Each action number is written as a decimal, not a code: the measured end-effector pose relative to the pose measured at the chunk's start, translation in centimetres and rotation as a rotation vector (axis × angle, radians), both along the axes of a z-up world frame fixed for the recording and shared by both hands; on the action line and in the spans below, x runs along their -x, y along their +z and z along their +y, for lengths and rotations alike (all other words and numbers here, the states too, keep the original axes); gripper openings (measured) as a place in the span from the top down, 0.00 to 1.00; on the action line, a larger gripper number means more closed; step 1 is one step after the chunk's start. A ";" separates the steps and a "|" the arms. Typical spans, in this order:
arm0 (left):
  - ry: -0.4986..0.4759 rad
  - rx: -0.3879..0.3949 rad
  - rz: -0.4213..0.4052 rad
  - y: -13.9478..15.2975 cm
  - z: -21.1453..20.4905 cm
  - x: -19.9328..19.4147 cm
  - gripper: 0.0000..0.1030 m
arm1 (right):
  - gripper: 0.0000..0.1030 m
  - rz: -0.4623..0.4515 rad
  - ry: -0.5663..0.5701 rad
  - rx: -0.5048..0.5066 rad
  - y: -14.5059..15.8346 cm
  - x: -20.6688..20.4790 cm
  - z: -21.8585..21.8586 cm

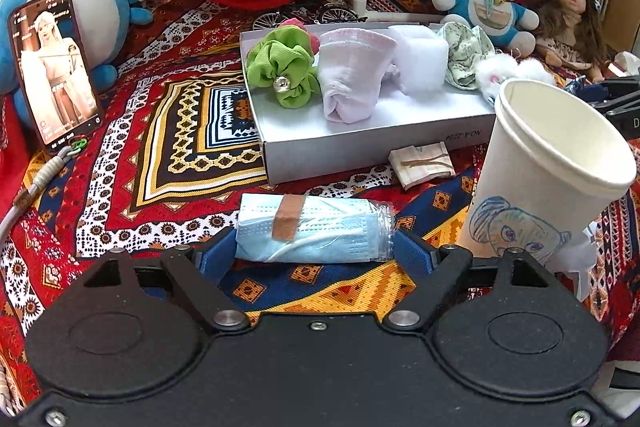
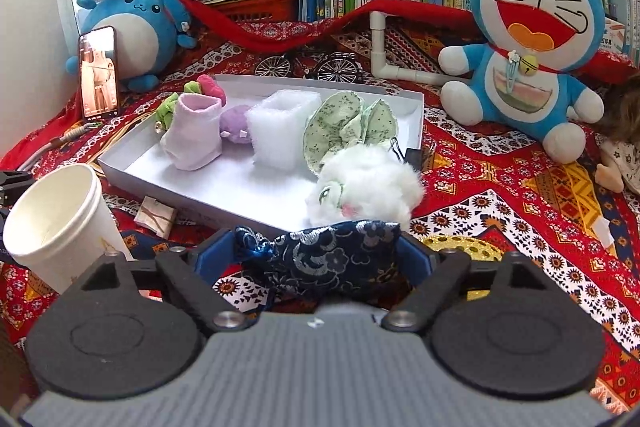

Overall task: Organize soft objects
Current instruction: 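Grasp the blue face mask with the left tool while the right tool grasps the navy floral cloth, then carry the blue mask and navy floral cloth with both tools over the tray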

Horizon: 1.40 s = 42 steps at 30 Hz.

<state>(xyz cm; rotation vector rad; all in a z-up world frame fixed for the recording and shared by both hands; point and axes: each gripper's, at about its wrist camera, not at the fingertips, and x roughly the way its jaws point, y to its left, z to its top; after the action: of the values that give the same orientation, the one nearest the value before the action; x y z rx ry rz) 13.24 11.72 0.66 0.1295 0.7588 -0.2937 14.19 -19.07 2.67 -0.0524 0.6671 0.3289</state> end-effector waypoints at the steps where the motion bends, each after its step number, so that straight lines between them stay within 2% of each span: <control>1: 0.001 -0.002 -0.004 0.0 -0.1 0.0 0.19 | 0.11 -0.003 0.001 0.003 0.0 0.1 0.1; 3: 0.011 0.008 0.002 -0.1 0.0 -0.1 0.20 | 0.13 -0.007 0.002 0.003 0.0 0.2 0.1; 7: 0.064 0.027 0.021 0.2 0.5 -0.5 0.25 | 0.25 -0.013 0.002 -0.005 0.1 0.5 0.1; 11: 0.112 0.054 0.032 0.6 1.4 -1.0 0.25 | 0.35 -0.028 -0.008 -0.013 0.5 0.9 0.0; 17: 0.163 0.088 0.020 1.7 2.8 -1.0 0.26 | 0.42 -0.039 -0.020 -0.062 1.7 1.3 -0.5; 27: 0.194 0.167 -0.002 4.3 3.9 -1.5 0.26 | 0.44 -0.091 -0.037 -0.144 4.4 1.5 -1.2; 35: 0.140 0.227 -0.011 6.7 2.5 -2.8 0.26 | 0.44 -0.088 -0.065 -0.220 5.2 0.3 -1.4; 42: 0.099 0.257 0.038 7.1 0.5 -4.9 0.26 | 0.44 -0.070 -0.079 -0.276 5.1 -1.2 -1.2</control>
<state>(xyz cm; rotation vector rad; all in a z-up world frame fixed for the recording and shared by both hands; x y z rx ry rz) 18.17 12.26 7.75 -0.1561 0.7564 -0.2970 15.44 -20.32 7.80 0.2244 0.5476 0.3392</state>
